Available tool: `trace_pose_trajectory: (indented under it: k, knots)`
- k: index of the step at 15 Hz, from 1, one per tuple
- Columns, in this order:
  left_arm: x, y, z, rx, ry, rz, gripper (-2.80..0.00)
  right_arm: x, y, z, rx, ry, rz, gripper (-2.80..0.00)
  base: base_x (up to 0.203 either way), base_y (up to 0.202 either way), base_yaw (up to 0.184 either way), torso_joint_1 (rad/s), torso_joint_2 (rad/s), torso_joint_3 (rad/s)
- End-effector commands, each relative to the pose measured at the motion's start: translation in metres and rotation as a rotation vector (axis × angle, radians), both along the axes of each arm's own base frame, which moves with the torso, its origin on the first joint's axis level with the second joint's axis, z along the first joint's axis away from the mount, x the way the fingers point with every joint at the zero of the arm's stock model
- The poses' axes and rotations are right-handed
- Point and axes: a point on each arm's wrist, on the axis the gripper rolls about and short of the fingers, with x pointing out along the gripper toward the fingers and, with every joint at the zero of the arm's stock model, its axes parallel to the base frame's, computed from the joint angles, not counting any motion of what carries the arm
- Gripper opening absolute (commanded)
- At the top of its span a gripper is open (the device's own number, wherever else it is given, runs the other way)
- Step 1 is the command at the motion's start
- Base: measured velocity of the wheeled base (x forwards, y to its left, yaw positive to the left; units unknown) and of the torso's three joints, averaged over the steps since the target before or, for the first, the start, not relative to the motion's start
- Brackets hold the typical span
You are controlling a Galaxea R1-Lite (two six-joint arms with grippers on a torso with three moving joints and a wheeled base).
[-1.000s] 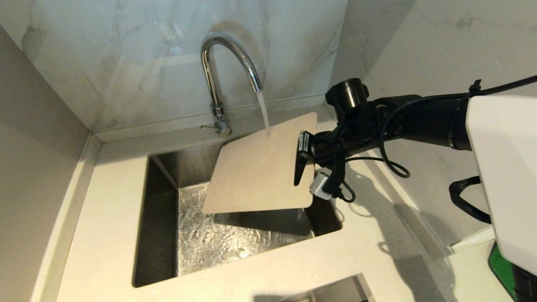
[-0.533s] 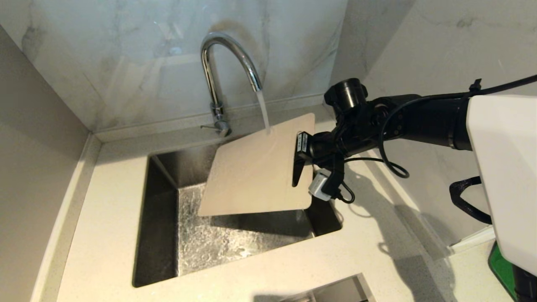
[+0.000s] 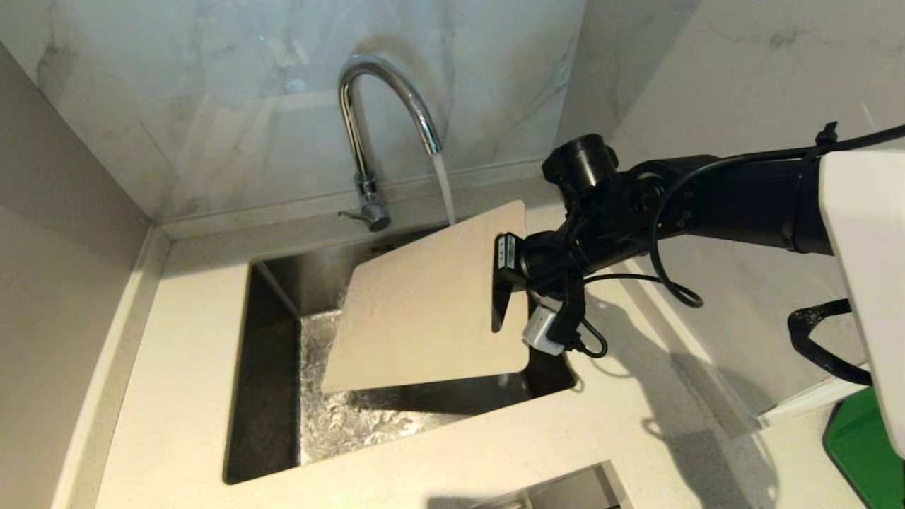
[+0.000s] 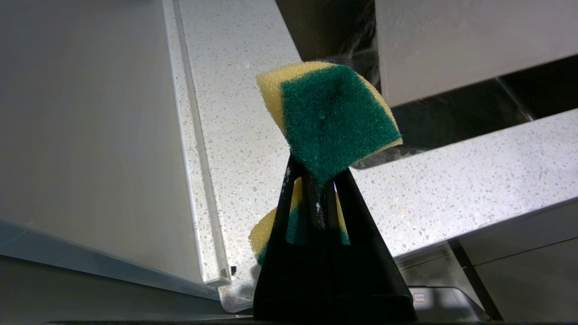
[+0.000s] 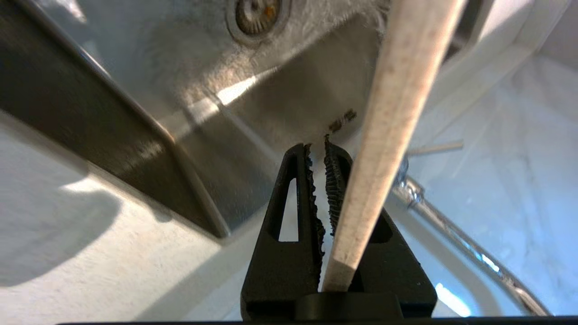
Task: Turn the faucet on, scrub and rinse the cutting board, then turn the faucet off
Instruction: Scrub the cutting board underwater
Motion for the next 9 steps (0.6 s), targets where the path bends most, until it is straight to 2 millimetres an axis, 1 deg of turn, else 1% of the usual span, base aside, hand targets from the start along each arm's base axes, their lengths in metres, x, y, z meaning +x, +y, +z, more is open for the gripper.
trace_pose_trajectory:
  k: [1, 4, 9]
  knots:
    - [0.000, 0.000, 0.000, -0.002, -0.001, 0.000, -2.80, -0.023, -0.004, 0.011, -0.008, -0.009, 0.024, -2.80, 0.000, 0.000, 0.000, 0.000, 0.00, 0.000]
    - [0.000, 0.000, 0.000, 0.000, -0.001, 0.001, -2.80, -0.044, -0.011, 0.013, -0.014, 0.012, 0.029, -2.80, 0.000, 0.000, 0.000, 0.000, 0.00, 0.000]
    - [0.000, 0.000, 0.000, 0.000, -0.001, 0.000, -2.80, -0.071, -0.022, 0.018, 0.019, -0.027, 0.045, -2.80, 0.000, 0.000, 0.000, 0.000, 0.00, 0.000]
